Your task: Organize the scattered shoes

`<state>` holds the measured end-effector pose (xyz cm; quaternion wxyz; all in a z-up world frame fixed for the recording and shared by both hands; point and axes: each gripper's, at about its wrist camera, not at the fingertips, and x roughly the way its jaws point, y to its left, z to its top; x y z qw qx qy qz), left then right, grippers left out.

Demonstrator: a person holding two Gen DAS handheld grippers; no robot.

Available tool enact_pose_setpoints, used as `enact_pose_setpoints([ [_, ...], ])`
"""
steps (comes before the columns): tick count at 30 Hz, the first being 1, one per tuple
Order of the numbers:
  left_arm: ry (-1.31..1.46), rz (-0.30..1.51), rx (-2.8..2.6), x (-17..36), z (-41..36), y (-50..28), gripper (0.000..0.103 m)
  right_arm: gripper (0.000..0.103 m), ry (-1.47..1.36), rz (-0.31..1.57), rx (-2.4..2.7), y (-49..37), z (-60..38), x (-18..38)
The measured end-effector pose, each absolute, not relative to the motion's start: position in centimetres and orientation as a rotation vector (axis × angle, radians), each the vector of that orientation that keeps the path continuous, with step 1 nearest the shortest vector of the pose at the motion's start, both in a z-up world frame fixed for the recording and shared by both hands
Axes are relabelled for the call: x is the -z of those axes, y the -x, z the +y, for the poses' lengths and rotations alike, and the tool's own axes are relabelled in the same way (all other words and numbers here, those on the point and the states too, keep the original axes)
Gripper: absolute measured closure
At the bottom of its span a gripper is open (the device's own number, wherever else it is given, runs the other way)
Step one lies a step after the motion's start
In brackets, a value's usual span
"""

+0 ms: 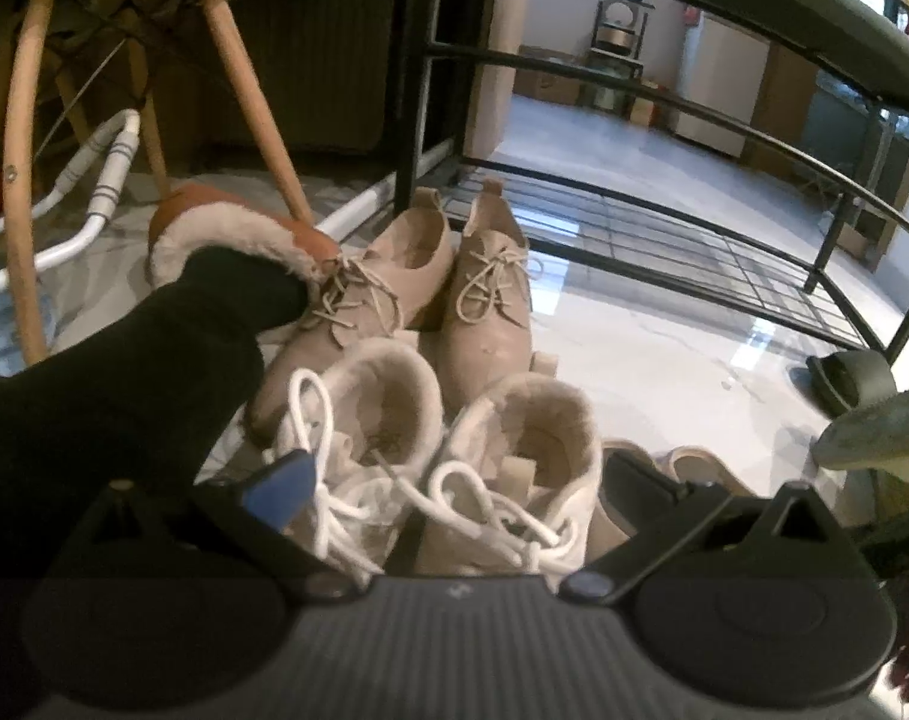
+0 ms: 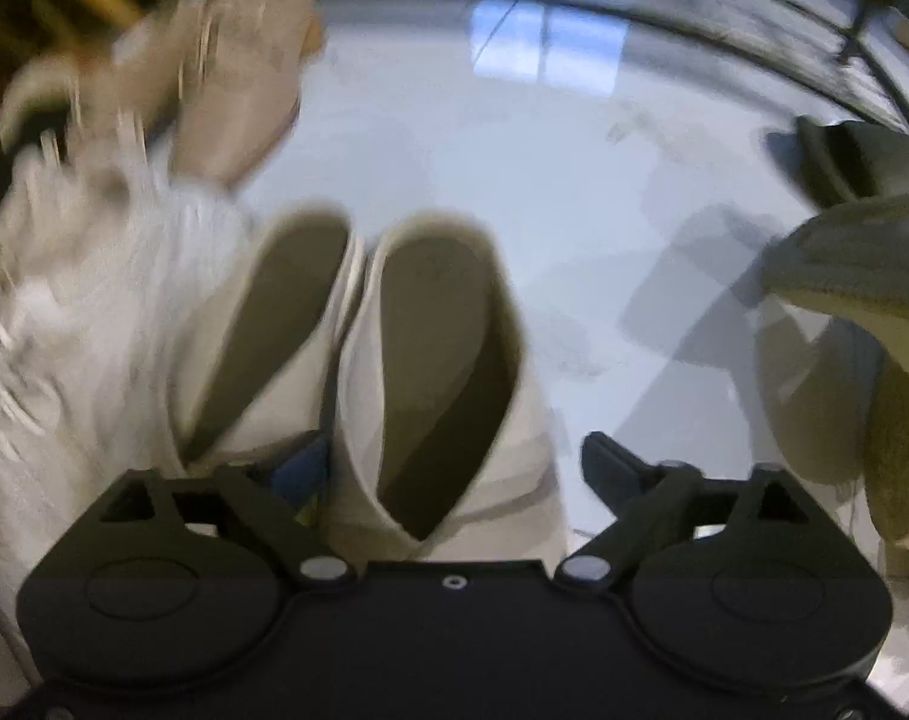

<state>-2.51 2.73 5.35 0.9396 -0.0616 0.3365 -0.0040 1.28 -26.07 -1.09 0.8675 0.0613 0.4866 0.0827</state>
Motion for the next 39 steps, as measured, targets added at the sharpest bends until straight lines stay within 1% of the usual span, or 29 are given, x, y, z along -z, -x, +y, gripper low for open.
enact_pose_setpoints([
  [5,0.106,0.711,0.043,-5.2,1.3,2.6,0.001,0.000,-0.383,0.895,-0.178,3.6,-33.2,-2.8],
  [7,0.084,0.729,0.070,-5.2,-0.1,2.5,0.001,0.000,-0.552,0.814,-0.127,7.6,-38.6,-3.9],
  [8,0.079,0.736,0.095,-5.4,-1.0,2.3,0.001,0.000,-0.598,0.795,-0.110,8.3,-39.9,-3.8],
  [9,0.075,0.742,0.120,-5.6,-1.9,2.1,0.001,0.000,-0.700,0.749,-0.072,10.4,-42.3,-3.6],
  [12,0.092,0.732,0.215,-6.5,-5.7,1.5,0.001,0.000,-1.010,0.556,0.030,16.5,-48.3,-1.3],
  [14,0.100,0.735,0.278,-7.2,-8.5,1.0,0.001,0.000,-1.089,0.451,0.075,18.7,-49.3,-0.2],
  [16,0.093,0.748,0.353,-8.3,-12.5,0.4,0.001,0.000,-1.275,0.319,0.065,20.6,-51.1,1.8],
  [17,0.086,0.742,0.373,-8.6,-13.5,0.4,0.001,0.000,-1.300,0.291,0.052,20.7,-51.7,2.2],
  [18,0.063,0.721,0.420,-9.3,-16.1,0.4,0.001,0.000,-1.333,0.237,0.049,20.7,-52.6,2.7],
  [19,0.036,0.699,0.444,-9.8,-17.6,0.6,0.001,0.000,-1.347,0.232,0.053,20.6,-53.0,2.9],
  [21,-0.144,0.566,0.523,-11.2,-24.0,1.7,0.001,0.000,-1.398,0.244,0.037,20.1,-53.6,3.8],
  [24,-0.396,0.366,0.557,-10.9,-30.2,3.6,0.001,0.000,-1.431,0.254,0.002,19.4,-54.3,4.2],
  [26,-0.469,0.315,0.567,-10.1,-32.7,3.8,0.001,0.000,-1.440,0.247,-0.021,19.6,-54.3,4.5],
  [27,-0.501,0.296,0.571,-9.7,-33.9,3.8,0.001,0.000,-1.462,0.237,-0.039,19.6,-54.6,4.8],
  [30,-0.502,0.365,0.567,-8.6,-36.3,2.3,0.001,0.000,-1.533,0.189,-0.079,20.2,-55.2,5.6],
  [32,-0.484,0.375,0.565,-8.2,-36.8,1.7,0.002,0.000,-1.559,0.176,-0.093,20.4,-55.4,5.8],
  [33,-0.461,0.369,0.582,-8.0,-36.7,1.4,0.013,0.000,-1.565,0.177,-0.094,20.3,-55.6,5.9],
  [34,-0.453,0.375,0.601,-8.0,-36.5,1.3,0.022,0.000,-1.566,0.183,-0.095,20.2,-55.6,5.9],
  [35,-0.436,0.397,0.636,-7.9,-36.2,0.9,0.045,0.000,-1.568,0.188,-0.093,20.2,-55.7,5.9],
  [36,-0.413,0.424,0.656,-8.0,-35.8,0.5,0.061,0.000,-1.571,0.197,-0.091,20.1,-55.7,6.0],
  [38,-0.383,0.461,0.648,-7.9,-35.0,0.2,0.071,0.000,-1.575,0.206,-0.091,20.0,-55.7,6.0],
  [39,-0.371,0.468,0.645,-8.0,-34.7,0.2,0.073,0.000,-1.577,0.207,-0.090,20.0,-55.7,6.0],
])
